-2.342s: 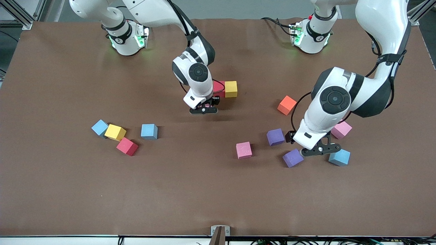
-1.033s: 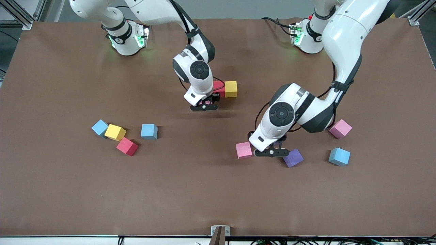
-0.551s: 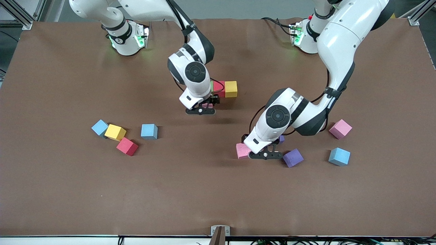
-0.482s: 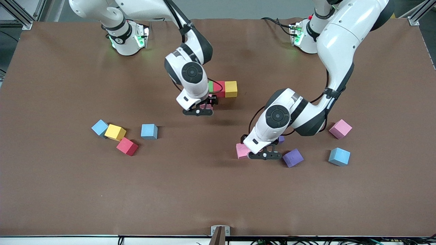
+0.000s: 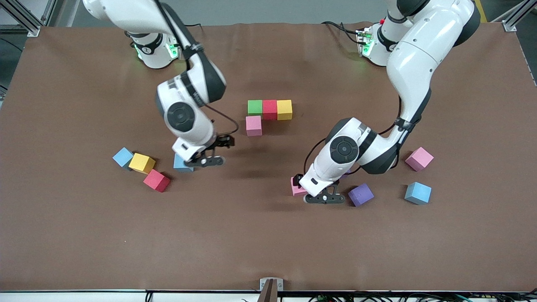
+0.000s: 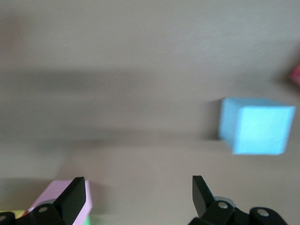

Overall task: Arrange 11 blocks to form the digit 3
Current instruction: 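Grasp the blue cube with the right gripper while the left gripper grasps pink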

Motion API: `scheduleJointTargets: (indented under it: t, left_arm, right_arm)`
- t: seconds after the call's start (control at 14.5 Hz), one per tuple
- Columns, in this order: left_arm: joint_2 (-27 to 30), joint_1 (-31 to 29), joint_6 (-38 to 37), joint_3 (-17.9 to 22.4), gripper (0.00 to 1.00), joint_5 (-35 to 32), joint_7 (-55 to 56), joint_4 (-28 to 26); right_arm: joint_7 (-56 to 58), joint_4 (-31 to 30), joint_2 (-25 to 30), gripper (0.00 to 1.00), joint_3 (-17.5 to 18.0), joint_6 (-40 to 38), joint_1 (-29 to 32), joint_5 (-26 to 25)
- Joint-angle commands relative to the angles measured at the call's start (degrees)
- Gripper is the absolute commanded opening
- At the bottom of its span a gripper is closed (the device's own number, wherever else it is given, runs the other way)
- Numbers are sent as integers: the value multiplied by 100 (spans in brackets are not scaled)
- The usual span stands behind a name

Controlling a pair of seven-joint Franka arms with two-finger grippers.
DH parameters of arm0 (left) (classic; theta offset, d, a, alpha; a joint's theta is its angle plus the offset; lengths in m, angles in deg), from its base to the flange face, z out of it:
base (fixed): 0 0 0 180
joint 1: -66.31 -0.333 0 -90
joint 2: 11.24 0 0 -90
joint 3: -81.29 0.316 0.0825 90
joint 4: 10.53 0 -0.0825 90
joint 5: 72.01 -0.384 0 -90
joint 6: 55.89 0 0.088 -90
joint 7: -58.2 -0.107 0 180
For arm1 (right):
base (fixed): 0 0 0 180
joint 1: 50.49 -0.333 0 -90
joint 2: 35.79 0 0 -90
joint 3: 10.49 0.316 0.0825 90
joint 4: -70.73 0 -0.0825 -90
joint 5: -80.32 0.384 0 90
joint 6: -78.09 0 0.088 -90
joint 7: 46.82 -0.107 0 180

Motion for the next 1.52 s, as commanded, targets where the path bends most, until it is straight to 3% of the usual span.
scheduleJointTargets:
  t: [0.0, 0.28, 0.48, 0.76, 0.96, 1.1, 1.38, 1.45]
  left_arm:
    - [-219, 199, 213, 55, 99, -40, 469, 292]
    - [-447, 260, 451, 64, 99, -48, 549, 301]
    - [-509, 497, 496, 370, 92, -48, 576, 301]
    - [-518, 656, 496, 468, 60, -22, 1111, 274]
    - [-457, 647, 478, 468, 23, -22, 1112, 266]
    - [-378, 604, 443, 468, 5, -31, 1103, 283]
    - [-27, 568, 251, 468, 0, -31, 1112, 292]
    - [87, 551, 67, 468, 0, -31, 1121, 292]
  right_arm:
    - [549, -234, 115, 100, 78, -15, 467, -10]
    - [956, -366, 71, 100, 69, 72, 890, -370]
    - [1359, -673, 71, 100, 69, 668, 1040, -450]
    - [1369, -1157, 36, 100, 78, 1434, 1093, -450]
    - [1343, -1307, -52, 100, 78, 1628, 1084, -450]
    - [1334, -1386, -105, 100, 78, 1760, 1075, -441]
    - [1334, -1395, -307, 98, 78, 1962, 1040, -406]
    - [1334, -1395, -351, 88, 78, 1997, 1031, -406]
